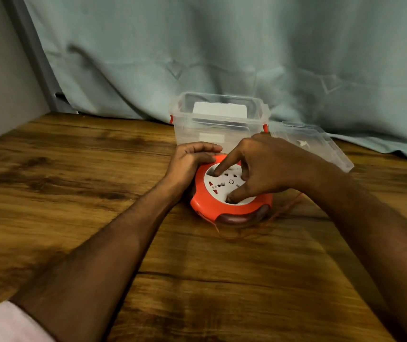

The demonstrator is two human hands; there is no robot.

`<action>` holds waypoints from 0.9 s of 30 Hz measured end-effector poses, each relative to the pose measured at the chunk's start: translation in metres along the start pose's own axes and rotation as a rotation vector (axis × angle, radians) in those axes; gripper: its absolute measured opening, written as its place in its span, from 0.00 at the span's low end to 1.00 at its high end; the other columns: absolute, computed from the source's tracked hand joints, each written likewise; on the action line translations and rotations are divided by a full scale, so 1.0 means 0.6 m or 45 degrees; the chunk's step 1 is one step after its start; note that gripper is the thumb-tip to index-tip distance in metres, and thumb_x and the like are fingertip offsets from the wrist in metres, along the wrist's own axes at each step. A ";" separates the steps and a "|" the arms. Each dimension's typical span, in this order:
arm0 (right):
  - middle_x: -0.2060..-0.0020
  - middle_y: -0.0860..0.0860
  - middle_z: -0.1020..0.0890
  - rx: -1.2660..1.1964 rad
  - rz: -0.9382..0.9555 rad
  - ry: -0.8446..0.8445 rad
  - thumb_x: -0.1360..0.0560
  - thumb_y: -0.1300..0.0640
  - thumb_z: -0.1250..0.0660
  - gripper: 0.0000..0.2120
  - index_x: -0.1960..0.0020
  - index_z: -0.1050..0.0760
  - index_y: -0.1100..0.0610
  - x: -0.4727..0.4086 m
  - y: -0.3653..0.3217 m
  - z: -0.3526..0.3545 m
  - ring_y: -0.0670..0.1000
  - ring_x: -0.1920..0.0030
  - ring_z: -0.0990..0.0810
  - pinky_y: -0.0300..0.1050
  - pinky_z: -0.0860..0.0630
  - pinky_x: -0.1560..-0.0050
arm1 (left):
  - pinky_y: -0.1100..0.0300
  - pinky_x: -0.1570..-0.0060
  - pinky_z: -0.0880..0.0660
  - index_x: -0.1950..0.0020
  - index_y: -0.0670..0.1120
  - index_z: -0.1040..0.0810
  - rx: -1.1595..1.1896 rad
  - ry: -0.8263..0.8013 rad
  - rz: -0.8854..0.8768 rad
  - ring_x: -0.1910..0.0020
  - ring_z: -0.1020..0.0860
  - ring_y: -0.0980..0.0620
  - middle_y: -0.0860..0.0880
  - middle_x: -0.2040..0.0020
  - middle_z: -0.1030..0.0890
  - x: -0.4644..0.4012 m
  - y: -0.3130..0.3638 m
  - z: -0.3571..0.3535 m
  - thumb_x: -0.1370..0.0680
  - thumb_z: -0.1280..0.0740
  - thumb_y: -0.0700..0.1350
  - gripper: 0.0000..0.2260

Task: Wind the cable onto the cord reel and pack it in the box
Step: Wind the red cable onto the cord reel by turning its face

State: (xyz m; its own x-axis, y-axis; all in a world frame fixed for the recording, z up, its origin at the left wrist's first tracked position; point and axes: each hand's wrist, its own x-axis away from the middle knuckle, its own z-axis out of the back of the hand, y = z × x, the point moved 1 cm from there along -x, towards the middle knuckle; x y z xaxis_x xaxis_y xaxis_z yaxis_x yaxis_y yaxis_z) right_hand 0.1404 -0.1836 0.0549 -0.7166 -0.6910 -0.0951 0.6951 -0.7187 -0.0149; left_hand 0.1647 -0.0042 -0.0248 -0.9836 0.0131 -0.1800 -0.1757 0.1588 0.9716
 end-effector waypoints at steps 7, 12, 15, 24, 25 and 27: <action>0.42 0.43 0.20 -0.185 -0.327 0.054 0.43 0.26 0.27 0.36 0.40 0.18 0.41 -0.012 -0.004 -0.023 0.45 0.51 0.24 0.44 0.26 0.61 | 0.56 0.54 0.19 0.45 0.35 0.18 -0.035 0.003 -0.039 0.54 0.17 0.43 0.36 0.49 0.16 0.001 0.000 -0.001 0.27 0.37 0.29 0.14; 0.48 0.41 0.21 -0.169 -0.330 0.003 0.41 0.23 0.29 0.35 0.40 0.19 0.41 -0.012 -0.001 -0.021 0.44 0.53 0.24 0.44 0.25 0.60 | 0.58 0.57 0.18 0.44 0.34 0.18 -0.031 0.026 -0.040 0.55 0.17 0.44 0.34 0.48 0.16 0.000 0.000 0.001 0.27 0.37 0.29 0.14; 0.62 0.38 0.22 -0.100 -0.177 0.054 0.34 0.28 0.28 0.22 0.47 0.21 0.40 -0.009 0.004 -0.003 0.41 0.57 0.22 0.44 0.26 0.62 | 0.53 0.52 0.20 0.43 0.32 0.19 -0.007 0.049 -0.029 0.52 0.18 0.41 0.31 0.46 0.17 -0.002 -0.001 0.002 0.27 0.37 0.29 0.15; 0.37 0.42 0.26 -0.305 0.131 -0.180 0.30 0.69 0.27 0.30 0.51 0.20 0.31 0.000 0.003 0.005 0.30 0.56 0.26 0.37 0.26 0.64 | 0.46 0.45 0.22 0.42 0.30 0.20 0.005 0.038 -0.005 0.51 0.19 0.36 0.28 0.46 0.19 0.001 0.003 -0.003 0.27 0.38 0.28 0.15; 0.36 0.42 0.27 -0.312 0.140 -0.192 0.30 0.69 0.27 0.30 0.49 0.19 0.31 0.000 0.003 0.004 0.31 0.56 0.26 0.36 0.25 0.64 | 0.48 0.47 0.21 0.42 0.30 0.20 0.009 0.039 -0.003 0.52 0.19 0.37 0.28 0.46 0.19 0.001 0.002 -0.002 0.27 0.38 0.28 0.15; 0.33 0.41 0.28 -0.289 0.139 -0.214 0.28 0.68 0.27 0.30 0.45 0.18 0.31 0.001 0.007 0.003 0.28 0.56 0.27 0.34 0.27 0.65 | 0.50 0.48 0.22 0.43 0.30 0.20 0.017 0.047 0.007 0.52 0.19 0.38 0.28 0.46 0.19 0.000 0.001 -0.002 0.27 0.38 0.28 0.15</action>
State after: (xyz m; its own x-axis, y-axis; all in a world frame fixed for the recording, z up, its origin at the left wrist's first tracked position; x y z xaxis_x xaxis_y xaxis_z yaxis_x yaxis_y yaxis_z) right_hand 0.1426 -0.1871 0.0565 -0.6234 -0.7798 0.0574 0.7501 -0.6172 -0.2374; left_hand 0.1647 -0.0050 -0.0242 -0.9854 -0.0220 -0.1686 -0.1698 0.1721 0.9703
